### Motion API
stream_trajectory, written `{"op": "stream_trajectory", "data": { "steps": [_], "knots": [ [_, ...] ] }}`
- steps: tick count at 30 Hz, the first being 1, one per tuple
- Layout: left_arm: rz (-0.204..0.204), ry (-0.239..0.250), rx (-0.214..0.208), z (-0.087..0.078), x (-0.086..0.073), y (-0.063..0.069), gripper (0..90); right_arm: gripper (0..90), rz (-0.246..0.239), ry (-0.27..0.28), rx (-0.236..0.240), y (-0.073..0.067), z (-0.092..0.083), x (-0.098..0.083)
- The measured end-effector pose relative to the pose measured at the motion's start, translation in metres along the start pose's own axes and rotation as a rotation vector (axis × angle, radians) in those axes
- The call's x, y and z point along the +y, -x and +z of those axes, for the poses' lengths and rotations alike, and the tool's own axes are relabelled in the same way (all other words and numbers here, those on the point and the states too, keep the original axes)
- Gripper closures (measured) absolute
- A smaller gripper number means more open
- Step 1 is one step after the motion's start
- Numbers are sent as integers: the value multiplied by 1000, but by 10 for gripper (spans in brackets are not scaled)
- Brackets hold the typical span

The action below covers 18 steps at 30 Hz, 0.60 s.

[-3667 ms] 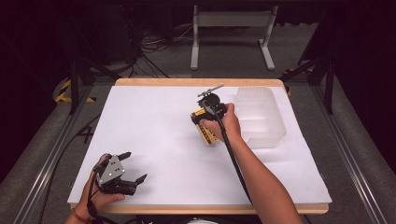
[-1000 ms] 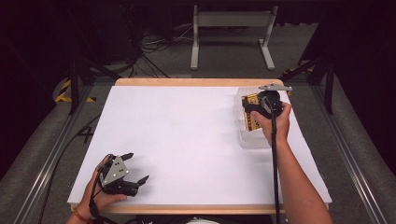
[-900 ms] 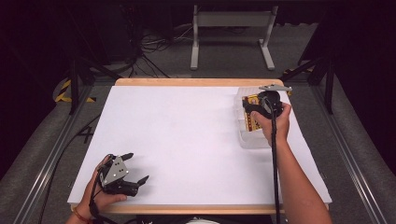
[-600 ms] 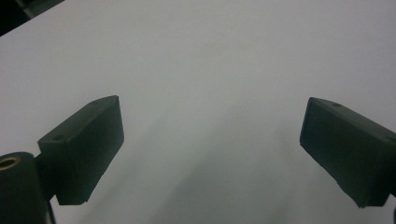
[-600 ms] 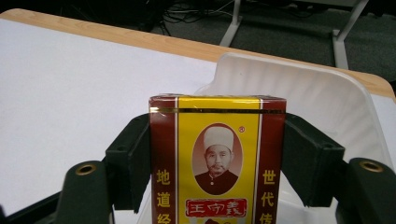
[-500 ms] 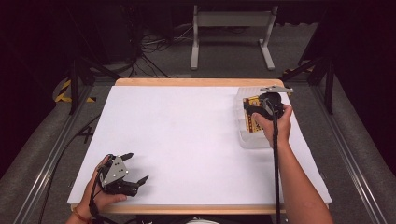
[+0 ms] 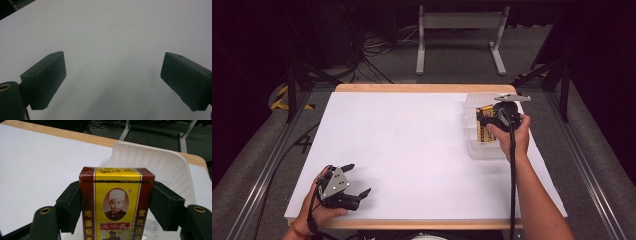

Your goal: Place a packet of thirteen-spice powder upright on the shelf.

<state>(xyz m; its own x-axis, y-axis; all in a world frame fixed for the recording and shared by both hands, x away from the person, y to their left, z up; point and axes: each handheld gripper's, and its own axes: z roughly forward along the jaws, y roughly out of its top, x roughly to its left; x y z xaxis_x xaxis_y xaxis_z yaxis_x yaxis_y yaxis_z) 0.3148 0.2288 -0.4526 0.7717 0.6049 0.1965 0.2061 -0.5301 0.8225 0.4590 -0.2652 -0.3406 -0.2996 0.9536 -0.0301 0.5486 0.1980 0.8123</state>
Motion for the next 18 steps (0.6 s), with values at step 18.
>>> {"op": "stream_trajectory", "data": {
  "steps": [18],
  "knots": [
    [8, -3, 0, 0, 0, 0, 70, 314, -36, -24, -5, 3, -10, -12]
  ]
}}
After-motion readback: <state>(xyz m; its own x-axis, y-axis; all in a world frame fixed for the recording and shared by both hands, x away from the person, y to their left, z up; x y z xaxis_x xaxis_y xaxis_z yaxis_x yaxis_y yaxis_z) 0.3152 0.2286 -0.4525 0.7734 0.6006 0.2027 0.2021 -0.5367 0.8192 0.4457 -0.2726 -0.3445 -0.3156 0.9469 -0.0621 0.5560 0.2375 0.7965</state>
